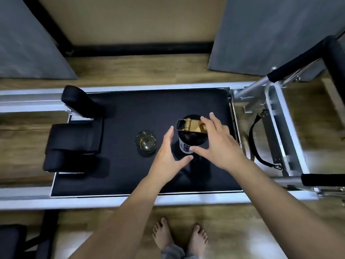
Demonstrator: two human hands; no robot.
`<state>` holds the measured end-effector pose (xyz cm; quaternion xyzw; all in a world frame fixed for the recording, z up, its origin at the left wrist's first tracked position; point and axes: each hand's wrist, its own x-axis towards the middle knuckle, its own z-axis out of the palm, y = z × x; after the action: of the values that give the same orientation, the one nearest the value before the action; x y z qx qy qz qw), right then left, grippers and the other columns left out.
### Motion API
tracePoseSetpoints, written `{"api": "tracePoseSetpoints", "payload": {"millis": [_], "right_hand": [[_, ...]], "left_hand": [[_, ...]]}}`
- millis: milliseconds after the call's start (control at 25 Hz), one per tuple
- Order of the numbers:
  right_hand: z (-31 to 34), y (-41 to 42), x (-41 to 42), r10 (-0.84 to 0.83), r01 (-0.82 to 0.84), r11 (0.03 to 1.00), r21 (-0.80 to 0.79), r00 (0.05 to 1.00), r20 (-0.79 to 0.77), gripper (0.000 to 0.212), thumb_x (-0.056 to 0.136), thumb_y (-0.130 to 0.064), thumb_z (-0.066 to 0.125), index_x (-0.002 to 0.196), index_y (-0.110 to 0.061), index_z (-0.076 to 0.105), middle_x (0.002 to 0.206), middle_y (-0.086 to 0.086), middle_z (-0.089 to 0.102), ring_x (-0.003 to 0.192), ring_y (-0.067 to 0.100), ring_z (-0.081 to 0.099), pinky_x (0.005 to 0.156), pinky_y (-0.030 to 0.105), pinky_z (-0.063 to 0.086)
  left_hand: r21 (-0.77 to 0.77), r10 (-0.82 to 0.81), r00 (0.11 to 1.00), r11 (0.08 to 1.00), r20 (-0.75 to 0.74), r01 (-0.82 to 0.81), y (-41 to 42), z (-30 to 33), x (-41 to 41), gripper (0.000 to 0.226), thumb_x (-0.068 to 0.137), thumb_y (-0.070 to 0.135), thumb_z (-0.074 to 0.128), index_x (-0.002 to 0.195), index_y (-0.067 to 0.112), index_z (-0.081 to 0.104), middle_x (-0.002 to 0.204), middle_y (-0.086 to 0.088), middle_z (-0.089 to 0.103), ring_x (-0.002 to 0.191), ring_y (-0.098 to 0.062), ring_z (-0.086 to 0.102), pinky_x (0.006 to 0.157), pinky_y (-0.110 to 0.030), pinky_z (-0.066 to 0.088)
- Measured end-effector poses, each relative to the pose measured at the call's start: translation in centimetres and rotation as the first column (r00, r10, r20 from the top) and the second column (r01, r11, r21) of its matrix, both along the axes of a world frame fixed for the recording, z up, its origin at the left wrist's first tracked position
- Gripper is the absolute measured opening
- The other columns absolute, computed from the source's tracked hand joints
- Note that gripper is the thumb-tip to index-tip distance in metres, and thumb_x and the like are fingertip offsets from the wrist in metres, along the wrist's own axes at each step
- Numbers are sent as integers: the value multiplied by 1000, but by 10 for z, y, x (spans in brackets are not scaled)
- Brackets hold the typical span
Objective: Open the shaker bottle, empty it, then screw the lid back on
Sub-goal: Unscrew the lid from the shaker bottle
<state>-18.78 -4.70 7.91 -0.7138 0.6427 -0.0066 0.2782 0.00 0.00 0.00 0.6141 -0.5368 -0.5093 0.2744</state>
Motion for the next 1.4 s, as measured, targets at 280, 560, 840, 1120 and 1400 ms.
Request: {"api": "tracePoseSetpoints", "payload": {"millis": [280, 560, 840, 1120, 1400], "right_hand": [[-46, -20, 6, 44, -44, 999, -26, 999, -12, 113, 78, -56, 81, 164, -30, 11, 174, -3, 0, 151, 31, 23, 110, 49, 44], [-63, -27, 2, 31, -27, 993, -112, 999, 26, 113, 74, -61, 81, 163, -30, 19, 169, -3, 20, 143, 26, 27, 106, 46, 47], [-57, -21, -10, -46, 58, 984, -171, 997, 69, 100, 64, -70, 80, 146, -26, 44, 134, 0, 52, 127, 23, 51, 95, 38, 46], [-50, -15, -17, -74, 83, 994, -66, 990, 120, 86, 67, -80, 70, 130, -25, 51, 119, -3, 54, 117, 22, 52, 88, 39, 48], [-49, -25, -3, 32, -87, 970, -228, 972, -235, 90, 65, -98, 45, 110, -20, 43, 106, 1, 60, 107, 31, 56, 72, 41, 40]], "left_hand": [[88, 89, 991, 993, -104, -80, -24, -53, -19, 116, 77, 35, 93, 166, 32, 18, 159, 19, 47, 139, 18, 44, 111, -11, 40], [1, -25, 998, 1000, -59, 25, -46, -72, -38, 72, 83, 34, 87, 146, 19, 55, 136, -2, 69, 119, -12, 70, 104, -31, 57], [-59, 124, 992, 991, 0, -124, -35, -83, -53, 80, 63, 29, 91, 131, 40, 49, 127, 9, 69, 116, -12, 69, 97, -34, 60], [-34, 158, 977, 986, -140, -164, -10, -86, -54, 68, 71, 27, 95, 125, 26, 54, 119, 7, 69, 109, -9, 70, 82, -21, 56], [-147, 174, 979, 971, -104, -188, -15, -108, -68, 80, 69, 39, 95, 120, 62, 38, 121, 18, 65, 113, 7, 63, 87, -14, 53]]}}
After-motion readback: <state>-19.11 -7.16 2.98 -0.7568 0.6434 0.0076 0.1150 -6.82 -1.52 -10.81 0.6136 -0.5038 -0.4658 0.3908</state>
